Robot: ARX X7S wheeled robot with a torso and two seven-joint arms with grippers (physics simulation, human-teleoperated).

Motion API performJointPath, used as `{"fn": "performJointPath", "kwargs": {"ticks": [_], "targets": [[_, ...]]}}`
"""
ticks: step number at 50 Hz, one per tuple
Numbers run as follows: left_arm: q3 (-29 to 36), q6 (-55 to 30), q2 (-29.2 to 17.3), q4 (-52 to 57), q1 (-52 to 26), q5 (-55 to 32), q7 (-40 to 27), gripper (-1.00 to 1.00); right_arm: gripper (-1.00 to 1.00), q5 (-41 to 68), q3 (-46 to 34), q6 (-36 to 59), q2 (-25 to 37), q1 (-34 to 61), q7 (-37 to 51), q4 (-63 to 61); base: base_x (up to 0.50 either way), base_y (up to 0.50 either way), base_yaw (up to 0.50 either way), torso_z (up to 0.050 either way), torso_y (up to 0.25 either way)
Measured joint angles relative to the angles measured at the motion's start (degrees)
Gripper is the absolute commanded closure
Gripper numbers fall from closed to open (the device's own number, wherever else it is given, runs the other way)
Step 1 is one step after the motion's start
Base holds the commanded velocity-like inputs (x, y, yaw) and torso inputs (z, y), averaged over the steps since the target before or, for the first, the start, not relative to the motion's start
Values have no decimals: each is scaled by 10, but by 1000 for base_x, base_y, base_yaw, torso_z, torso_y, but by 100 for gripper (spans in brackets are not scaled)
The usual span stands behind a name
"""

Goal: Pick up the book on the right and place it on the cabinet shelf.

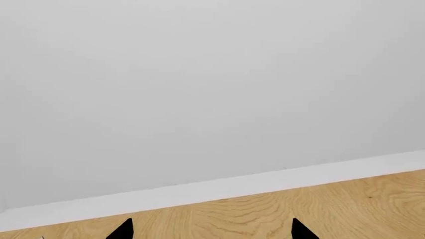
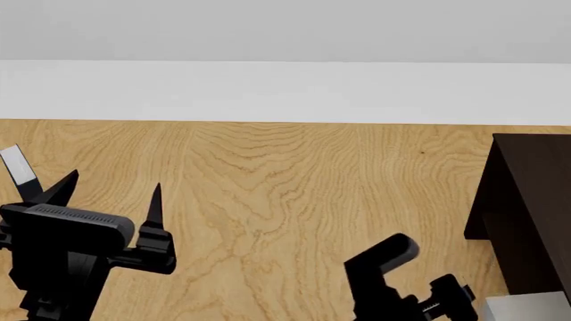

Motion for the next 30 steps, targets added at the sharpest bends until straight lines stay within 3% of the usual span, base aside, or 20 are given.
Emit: {"fn": "performJointPath", "kwargs": {"ticks": [13, 30], "targets": [[0, 0, -2, 2, -1, -3, -1, -100, -100, -16, 58, 46, 5, 9, -38, 0, 0, 0, 0, 0, 0], [1, 0, -3, 3, -2, -7, -2, -100, -100, -33, 76, 90, 13, 13, -41, 0, 0, 0, 0, 0, 0]]}}
